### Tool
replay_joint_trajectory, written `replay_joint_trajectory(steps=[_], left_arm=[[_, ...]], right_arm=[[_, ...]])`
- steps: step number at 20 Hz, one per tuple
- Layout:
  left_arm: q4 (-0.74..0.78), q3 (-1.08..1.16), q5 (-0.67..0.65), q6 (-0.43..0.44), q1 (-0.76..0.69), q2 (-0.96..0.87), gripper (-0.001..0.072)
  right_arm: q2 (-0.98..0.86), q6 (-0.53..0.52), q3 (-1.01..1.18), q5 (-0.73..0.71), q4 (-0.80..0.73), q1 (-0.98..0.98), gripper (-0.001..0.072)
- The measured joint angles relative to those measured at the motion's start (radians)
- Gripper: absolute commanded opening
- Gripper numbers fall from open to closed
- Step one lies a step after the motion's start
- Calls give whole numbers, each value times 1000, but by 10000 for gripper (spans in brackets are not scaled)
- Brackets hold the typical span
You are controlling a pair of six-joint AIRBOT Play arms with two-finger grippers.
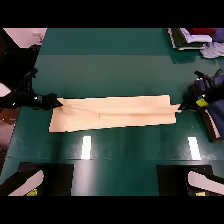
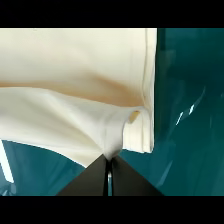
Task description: Fold the shirts.
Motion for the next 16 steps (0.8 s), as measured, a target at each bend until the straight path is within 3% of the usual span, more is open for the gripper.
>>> replay_joint_trajectory(steps=[5, 6, 7, 8, 9, 13, 14, 16], left_arm=[[-8, 72, 101, 40, 0, -179, 32], [-12, 78, 129, 42, 0, -196, 216], [-12, 84, 160, 46, 0, -211, 475], [-15, 90, 185, 46, 2, -219, 558], [-26, 99, 203, 46, 2, -227, 539], [-53, 161, 178, 50, 1, -239, 537], [-57, 177, 143, 50, 0, -240, 508], [-60, 196, 84, 50, 0, -241, 53]], right_arm=[[-196, 15, 172, -1, 5, 13, 19], [-230, 17, 204, -5, 13, 14, 51], [-259, 19, 235, -14, 30, 14, 238], [-287, 19, 266, -25, 55, 12, 429], [-317, 19, 298, -40, 92, 7, 469], [-389, 1, 398, -44, 230, -26, 468], [-395, -14, 406, -23, 248, -37, 468], [-399, -46, 392, 19, 270, -69, 467]])
